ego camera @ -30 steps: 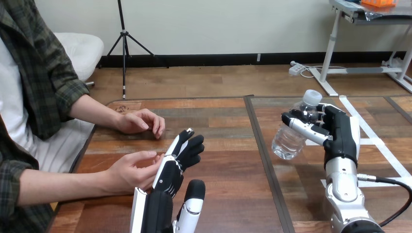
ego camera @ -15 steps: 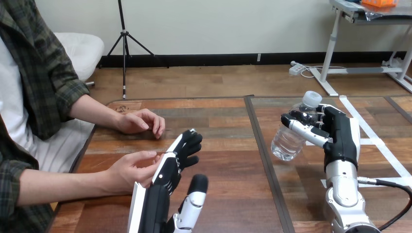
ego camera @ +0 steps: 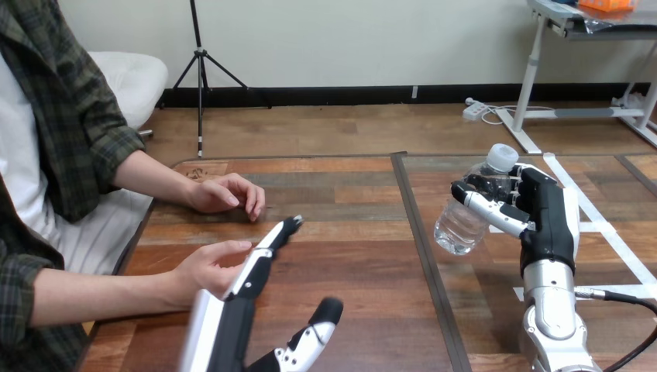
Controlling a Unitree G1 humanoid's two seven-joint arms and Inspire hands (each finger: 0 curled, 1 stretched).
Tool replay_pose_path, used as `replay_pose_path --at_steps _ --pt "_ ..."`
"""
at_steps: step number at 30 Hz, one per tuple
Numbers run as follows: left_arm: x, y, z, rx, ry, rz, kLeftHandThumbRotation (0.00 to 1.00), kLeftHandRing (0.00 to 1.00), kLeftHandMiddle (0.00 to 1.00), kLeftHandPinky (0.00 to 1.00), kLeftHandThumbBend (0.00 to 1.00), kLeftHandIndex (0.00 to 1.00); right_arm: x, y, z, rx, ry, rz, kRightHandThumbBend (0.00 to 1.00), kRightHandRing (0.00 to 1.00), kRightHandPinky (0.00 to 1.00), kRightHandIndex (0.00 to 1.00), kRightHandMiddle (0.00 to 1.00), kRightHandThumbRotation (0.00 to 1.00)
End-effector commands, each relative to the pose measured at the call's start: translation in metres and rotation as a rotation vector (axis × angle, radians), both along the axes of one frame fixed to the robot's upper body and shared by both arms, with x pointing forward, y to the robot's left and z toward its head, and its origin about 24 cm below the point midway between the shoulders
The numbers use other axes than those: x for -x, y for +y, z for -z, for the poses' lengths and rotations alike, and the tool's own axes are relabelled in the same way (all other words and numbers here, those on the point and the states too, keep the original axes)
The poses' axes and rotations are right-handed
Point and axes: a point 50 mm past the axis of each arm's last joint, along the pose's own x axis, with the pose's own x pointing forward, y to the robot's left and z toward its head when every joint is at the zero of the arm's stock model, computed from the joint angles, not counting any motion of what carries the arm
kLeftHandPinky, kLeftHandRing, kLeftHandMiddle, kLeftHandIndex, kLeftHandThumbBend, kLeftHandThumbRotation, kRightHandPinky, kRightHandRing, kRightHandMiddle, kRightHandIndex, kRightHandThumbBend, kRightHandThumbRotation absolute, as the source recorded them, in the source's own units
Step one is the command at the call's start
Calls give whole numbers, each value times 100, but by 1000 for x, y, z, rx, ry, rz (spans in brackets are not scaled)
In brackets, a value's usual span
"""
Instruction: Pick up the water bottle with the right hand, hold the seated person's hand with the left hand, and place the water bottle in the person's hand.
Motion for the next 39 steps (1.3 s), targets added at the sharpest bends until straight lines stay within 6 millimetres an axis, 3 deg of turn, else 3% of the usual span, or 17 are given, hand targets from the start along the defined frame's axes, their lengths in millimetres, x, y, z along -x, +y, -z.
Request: replay_pose_path --at_steps 1,18,30,39 --pt "-6 14 -20 -114 -87 -27 41 89 91 87 63 88 -15 11 -32 0 -171 -37 73 49 44 56 53 0" --pt "-3 32 -34 -350 -132 -115 31 87 91 79 74 87 -8 11 -29 21 -185 -48 73 50 45 57 54 0" --pt "-6 45 -38 -495 -138 -215 25 91 92 88 77 86 -4 13 -27 16 -195 -65 73 51 45 57 55 0" --pt "-10 59 -37 -660 -116 -294 21 90 90 87 77 86 -2 15 -26 12 -203 -84 72 51 45 57 55 0"
